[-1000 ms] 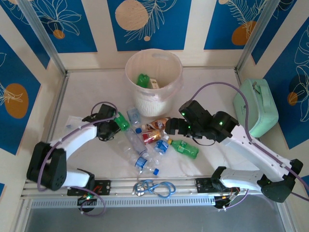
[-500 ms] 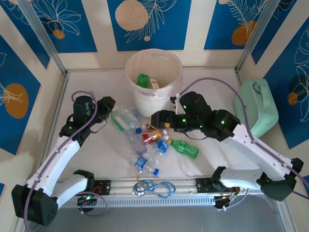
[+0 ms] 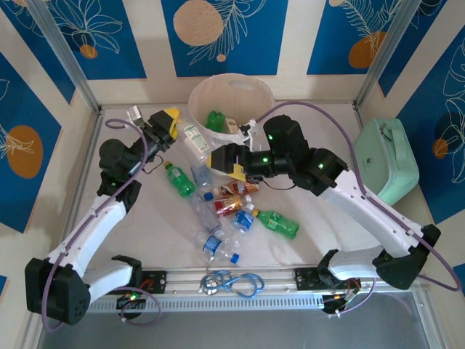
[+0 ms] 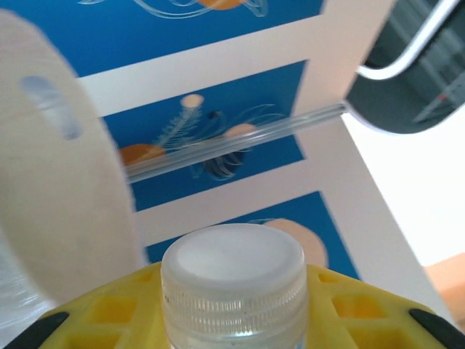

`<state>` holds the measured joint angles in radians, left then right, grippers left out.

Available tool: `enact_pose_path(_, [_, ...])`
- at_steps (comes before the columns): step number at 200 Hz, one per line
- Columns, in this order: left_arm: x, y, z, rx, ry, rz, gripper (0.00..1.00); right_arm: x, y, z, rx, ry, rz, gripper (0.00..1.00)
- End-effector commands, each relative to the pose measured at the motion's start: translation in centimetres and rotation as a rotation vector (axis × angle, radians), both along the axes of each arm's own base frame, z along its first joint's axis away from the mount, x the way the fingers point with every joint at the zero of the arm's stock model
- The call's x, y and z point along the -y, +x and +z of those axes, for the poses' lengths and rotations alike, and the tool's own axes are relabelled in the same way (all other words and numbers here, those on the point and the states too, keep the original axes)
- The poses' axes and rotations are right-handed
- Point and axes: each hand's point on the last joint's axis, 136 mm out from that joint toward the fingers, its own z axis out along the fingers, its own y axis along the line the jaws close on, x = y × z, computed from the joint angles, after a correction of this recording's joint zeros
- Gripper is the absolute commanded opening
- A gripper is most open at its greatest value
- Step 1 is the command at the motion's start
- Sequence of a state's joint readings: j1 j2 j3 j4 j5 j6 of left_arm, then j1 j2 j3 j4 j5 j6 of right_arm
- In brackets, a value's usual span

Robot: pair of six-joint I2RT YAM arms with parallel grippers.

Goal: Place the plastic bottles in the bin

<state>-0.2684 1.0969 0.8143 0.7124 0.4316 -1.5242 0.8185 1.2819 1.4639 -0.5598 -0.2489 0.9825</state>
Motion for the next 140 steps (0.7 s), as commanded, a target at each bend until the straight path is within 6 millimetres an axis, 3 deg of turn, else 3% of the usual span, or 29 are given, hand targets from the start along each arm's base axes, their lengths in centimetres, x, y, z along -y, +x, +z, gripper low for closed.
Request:
enact_pose_path(1, [0.0,-1.5,3.2,0.142,-0.115,-0.073,0.14,-1.2,-0.9,3.6,0.021,0.118,0.081,1.0])
enact_pose_path(83, [0.1,-2.1,3.9,0.151,-0.161,-0.095,0.12,-2.3,1.2,5.1,0.043,0.164,0.059,0.99])
enact_pose_path(140, [0.5,-2.3,3.7,0.149,-0.204,-0.126,0.11,-3.2,2.4,5.9,0.053,0.164,0.061,0.91])
